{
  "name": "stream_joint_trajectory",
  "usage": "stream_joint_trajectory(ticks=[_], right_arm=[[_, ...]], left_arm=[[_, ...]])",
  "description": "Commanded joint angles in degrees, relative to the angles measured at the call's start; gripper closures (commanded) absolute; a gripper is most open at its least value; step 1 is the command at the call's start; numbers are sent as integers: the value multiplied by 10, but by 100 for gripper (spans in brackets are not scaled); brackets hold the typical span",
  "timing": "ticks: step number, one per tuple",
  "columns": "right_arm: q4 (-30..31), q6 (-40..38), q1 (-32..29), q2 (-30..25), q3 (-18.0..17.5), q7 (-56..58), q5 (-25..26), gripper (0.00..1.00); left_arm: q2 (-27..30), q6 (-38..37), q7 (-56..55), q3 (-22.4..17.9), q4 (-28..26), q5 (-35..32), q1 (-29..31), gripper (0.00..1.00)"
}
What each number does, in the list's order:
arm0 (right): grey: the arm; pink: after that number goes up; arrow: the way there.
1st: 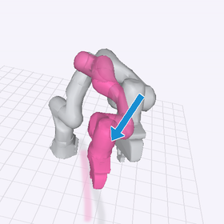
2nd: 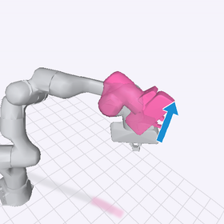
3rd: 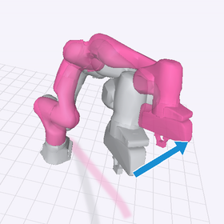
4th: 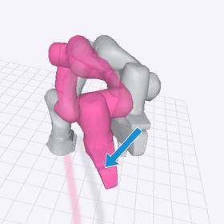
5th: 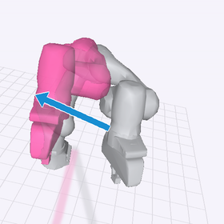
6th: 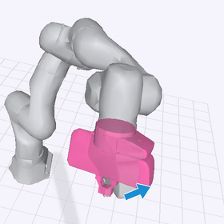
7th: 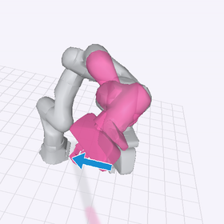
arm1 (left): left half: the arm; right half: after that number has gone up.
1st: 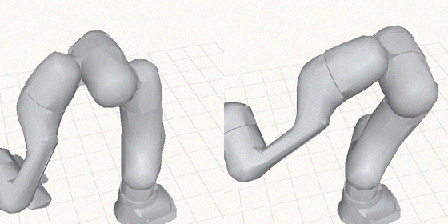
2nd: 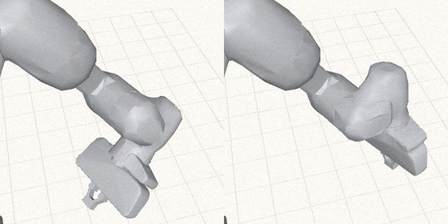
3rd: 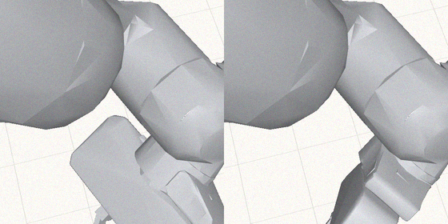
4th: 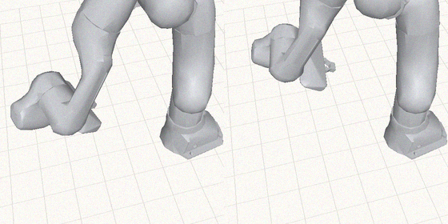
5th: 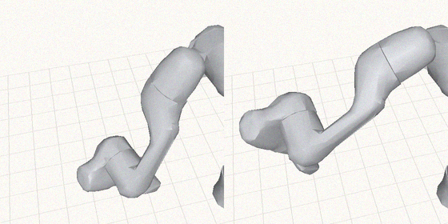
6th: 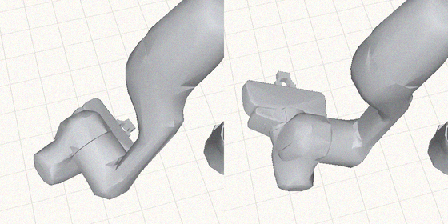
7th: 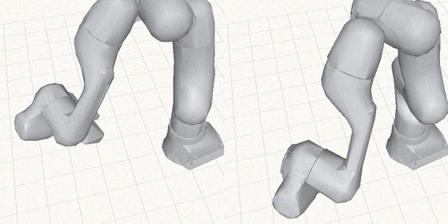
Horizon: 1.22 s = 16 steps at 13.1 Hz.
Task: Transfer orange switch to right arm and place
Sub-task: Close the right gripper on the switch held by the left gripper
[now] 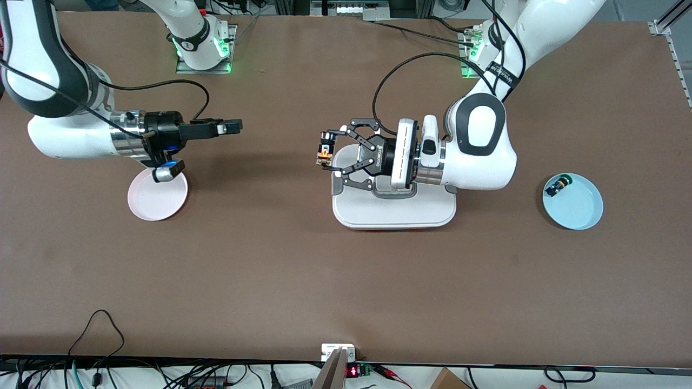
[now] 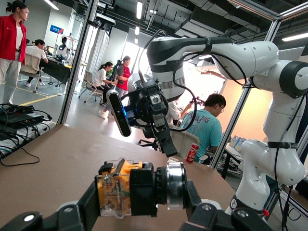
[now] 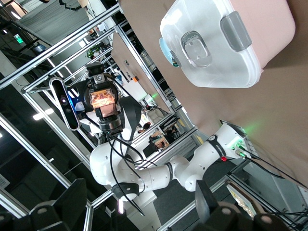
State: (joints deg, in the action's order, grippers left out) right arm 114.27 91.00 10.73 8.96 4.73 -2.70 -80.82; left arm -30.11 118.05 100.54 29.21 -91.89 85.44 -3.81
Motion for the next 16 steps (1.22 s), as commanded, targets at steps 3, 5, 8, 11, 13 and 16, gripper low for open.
stream_joint_trajectory(ticks=[3,5,8,11,13,16], right_arm=[[1,29,39,36,1,-7,-105,0],[-1,32,54,49,1,-7,-135,0],[-8,63,95,61,1,-8,-193,0],[-32,99,119,72,0,-6,-199,0],[-56,108,125,84,-2,-7,-211,0],[-59,119,136,88,-7,-1,-233,0]], left_arm=[[3,4,30,-1,-7,20,-1,65],[3,3,30,-1,-7,20,-1,65],[3,3,30,-1,-7,20,-1,65],[3,3,30,-1,-7,20,-1,65],[3,3,30,-1,-7,20,-1,65],[3,3,27,-1,-7,20,-1,65]])
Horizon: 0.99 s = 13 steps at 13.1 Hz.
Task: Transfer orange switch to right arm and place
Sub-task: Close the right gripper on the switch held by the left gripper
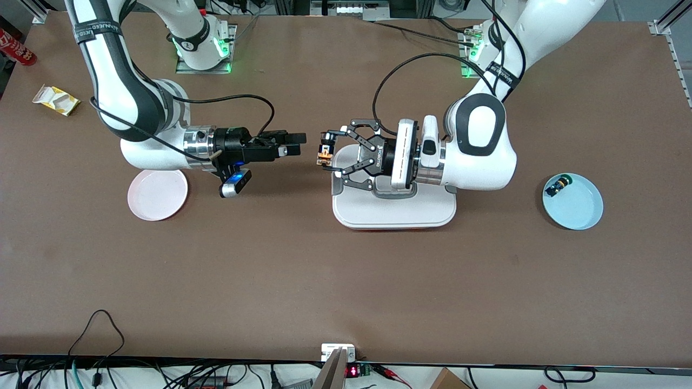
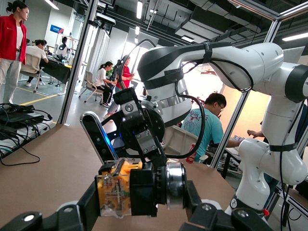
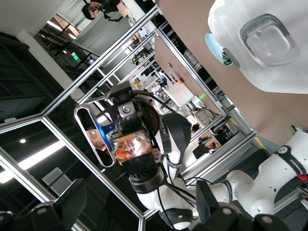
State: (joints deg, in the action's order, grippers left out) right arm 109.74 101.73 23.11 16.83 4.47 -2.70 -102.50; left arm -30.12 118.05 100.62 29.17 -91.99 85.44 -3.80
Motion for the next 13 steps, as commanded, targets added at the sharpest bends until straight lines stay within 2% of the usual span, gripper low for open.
stream_joint_trajectory(ticks=[1,5,9,13], right_arm=[[-16,13,13,14,-4,2,-17,0],[-26,37,30,21,-5,2,-18,0],[-43,73,53,26,-5,2,-58,0],[-44,88,62,27,-5,3,-58,0]], left_arm=[[3,2,26,-1,-6,20,-1,65],[3,2,27,-1,-6,20,0,65],[3,2,27,-1,-6,20,-1,65],[3,2,27,-1,-6,20,-2,65]])
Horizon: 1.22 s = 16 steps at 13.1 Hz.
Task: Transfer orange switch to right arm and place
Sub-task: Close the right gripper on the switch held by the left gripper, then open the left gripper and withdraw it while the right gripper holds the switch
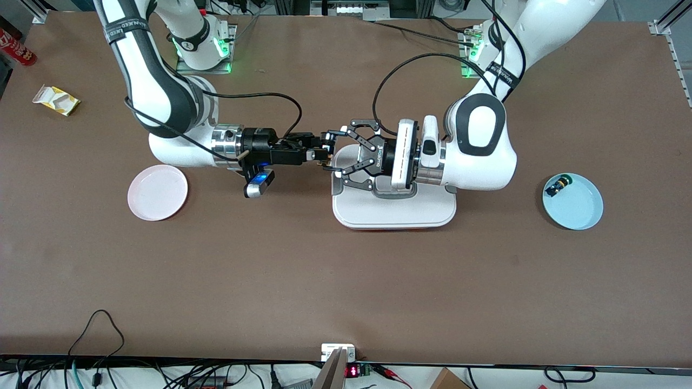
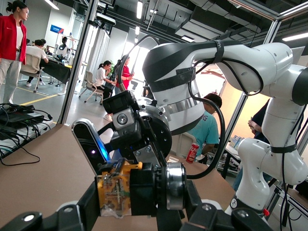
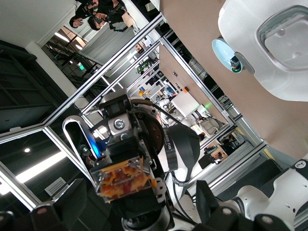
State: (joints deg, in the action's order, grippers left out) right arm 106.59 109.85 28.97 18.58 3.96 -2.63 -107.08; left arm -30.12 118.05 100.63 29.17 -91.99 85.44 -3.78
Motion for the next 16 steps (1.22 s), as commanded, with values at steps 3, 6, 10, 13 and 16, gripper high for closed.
stream_joint_trajectory(ticks=[3,6,10,13,16], right_arm=[[-11,5,-1,9,0,4,-12,29],[-11,0,-4,8,0,3,-11,43],[-11,-1,-8,5,0,4,-11,60],[-11,-1,-7,4,0,10,-11,62],[-11,-1,-8,4,0,11,-11,62]], left_arm=[[3,2,27,-1,-6,20,-2,65],[3,2,27,-1,-6,20,-2,65],[3,2,25,-1,-6,20,-1,65],[3,2,21,-1,-6,20,-3,64],[3,0,24,-1,-7,20,-2,0]])
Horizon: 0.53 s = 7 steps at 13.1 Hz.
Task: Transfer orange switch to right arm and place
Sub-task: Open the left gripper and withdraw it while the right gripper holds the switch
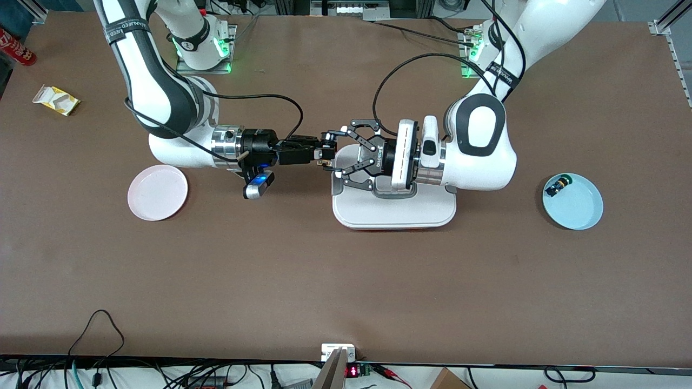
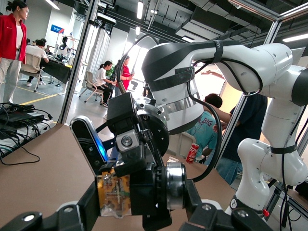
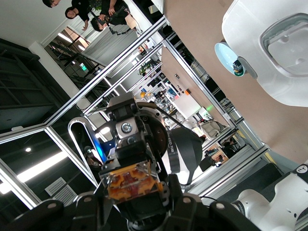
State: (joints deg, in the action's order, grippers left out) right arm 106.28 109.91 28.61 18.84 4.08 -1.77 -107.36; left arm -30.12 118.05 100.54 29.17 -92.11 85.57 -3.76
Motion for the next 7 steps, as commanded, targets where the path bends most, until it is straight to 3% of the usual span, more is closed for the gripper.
stream_joint_trajectory(ticks=[1,7], right_arm=[[-8,-1,-4,1,-1,2,-8,62],[-6,-2,-7,0,-1,5,-5,62]], left_arm=[[3,-3,20,-1,-5,18,0,0],[6,-19,-23,-1,-3,14,5,0]])
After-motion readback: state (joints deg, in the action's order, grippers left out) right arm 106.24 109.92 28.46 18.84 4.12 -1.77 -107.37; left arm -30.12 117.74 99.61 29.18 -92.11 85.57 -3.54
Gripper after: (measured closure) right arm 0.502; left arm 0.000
